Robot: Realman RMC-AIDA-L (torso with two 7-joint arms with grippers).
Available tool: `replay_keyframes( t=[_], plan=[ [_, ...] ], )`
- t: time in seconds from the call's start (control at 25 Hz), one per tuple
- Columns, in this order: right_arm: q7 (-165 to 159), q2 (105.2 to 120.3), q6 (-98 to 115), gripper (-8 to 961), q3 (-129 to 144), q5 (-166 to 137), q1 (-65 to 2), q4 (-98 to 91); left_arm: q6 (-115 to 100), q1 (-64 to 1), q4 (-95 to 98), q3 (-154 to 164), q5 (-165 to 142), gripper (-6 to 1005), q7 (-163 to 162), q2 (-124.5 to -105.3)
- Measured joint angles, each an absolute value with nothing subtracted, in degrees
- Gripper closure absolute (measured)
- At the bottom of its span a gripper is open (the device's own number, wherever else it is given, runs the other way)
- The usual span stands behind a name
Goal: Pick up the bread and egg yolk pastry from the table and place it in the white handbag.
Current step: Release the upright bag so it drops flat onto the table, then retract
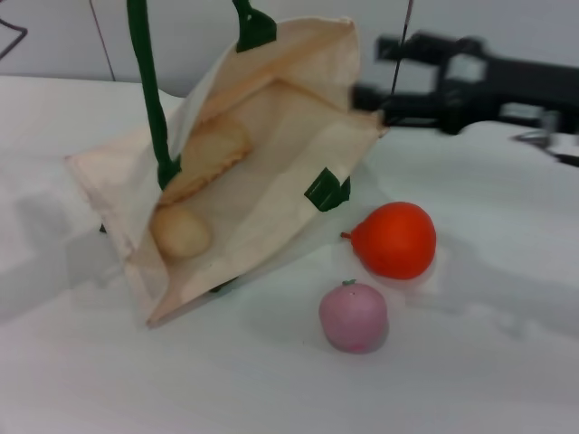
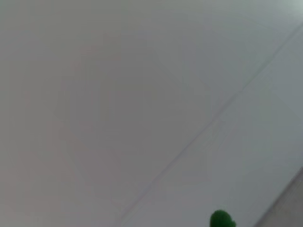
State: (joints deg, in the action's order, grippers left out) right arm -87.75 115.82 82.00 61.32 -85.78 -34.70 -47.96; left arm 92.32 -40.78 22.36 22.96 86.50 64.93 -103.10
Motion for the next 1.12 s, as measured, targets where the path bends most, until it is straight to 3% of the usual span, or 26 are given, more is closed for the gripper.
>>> replay_keyframes(
  t=[0.32, 0.44, 0.68, 0.84, 1.12],
  plan=[
    [-76.13, 115.75, 94.16, 64, 43.82, -83.27, -35.03, -37.11, 79.49, -41.52, 22.41, 23.87, 79.13, 729, 67.34, -105.17],
    [-74.72, 115.83, 93.77, 65, 43.05, -83.14, -35.01, -36.4, 74.63, -40.91, 22.48, 23.64, 78.75, 727, 71.08, -106.84],
    [-60.97, 115.96, 91.84, 68, 34.38, -82.57, -35.47, -26.83, 65.62, -38.58, 22.2, 21.2, 82.02, 725, 87.11, -112.42],
    [-43.74, 116.24, 83.46, 69, 24.66, -81.35, -36.06, -15.82, 61.53, -37.01, 19.49, 15.59, 90.9, 535, 108.84, -116.34],
    [-14.3, 116.48, 75.11, 70, 12.11, -66.91, -36.67, 1.2, 62.08, -36.25, 3.44, 10.06, 115.91, 256, 147.34, -116.64]
  ],
)
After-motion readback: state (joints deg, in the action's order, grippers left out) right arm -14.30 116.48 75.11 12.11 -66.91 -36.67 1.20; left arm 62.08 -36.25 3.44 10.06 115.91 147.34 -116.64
